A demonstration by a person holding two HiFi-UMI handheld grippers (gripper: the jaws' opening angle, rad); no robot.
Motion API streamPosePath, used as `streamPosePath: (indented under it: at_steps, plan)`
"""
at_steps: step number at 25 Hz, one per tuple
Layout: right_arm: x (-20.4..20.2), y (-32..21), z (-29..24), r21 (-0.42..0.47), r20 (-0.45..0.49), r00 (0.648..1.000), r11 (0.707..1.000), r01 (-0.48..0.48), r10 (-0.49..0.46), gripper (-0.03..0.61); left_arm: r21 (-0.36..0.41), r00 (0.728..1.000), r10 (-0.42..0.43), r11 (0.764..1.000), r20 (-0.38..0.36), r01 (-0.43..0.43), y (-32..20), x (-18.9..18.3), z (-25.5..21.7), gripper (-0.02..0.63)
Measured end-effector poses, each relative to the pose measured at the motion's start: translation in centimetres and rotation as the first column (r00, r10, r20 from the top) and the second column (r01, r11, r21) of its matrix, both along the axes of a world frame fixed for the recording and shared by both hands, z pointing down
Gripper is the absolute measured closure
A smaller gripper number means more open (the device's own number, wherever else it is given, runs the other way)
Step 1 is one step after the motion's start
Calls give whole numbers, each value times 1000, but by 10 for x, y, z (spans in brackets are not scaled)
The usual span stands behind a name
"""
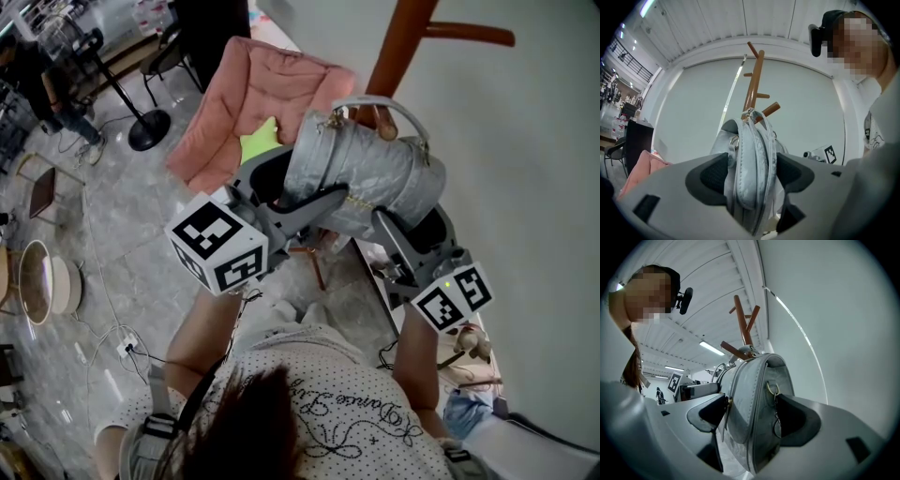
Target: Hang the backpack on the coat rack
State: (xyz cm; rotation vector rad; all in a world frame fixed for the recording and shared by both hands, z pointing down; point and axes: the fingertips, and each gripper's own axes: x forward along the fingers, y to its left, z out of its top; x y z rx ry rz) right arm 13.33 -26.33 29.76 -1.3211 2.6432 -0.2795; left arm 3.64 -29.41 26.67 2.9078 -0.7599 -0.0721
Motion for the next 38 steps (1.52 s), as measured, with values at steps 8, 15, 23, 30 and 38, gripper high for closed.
streamPosePath:
  at_steps: [8,15,23,30,38]
  plan:
    - [3,-7,13,-18,-27,1000,1000,15,-15,219,-10,1000,13,1000,-9,-13,-6,2,17,296]
    - [4,-6,11,-2,-27,999,1000,22,-22,218,31,998,43,999,-35,-42,-3,2,16,293]
    - [3,-4,16,0,-69,997,999,40,-40,207,48,998,46,998,-31,-45,-3,-2,20,293]
    - [6,-5,18,11,-96,995,999,30,-29,193,47,1000,14,999,-5,-13,-7,-12,28,295]
    - [4,2,-6,66,-149,989,998,24,-14,195,61,1000,1,998,2,-1,0,-21,14,295]
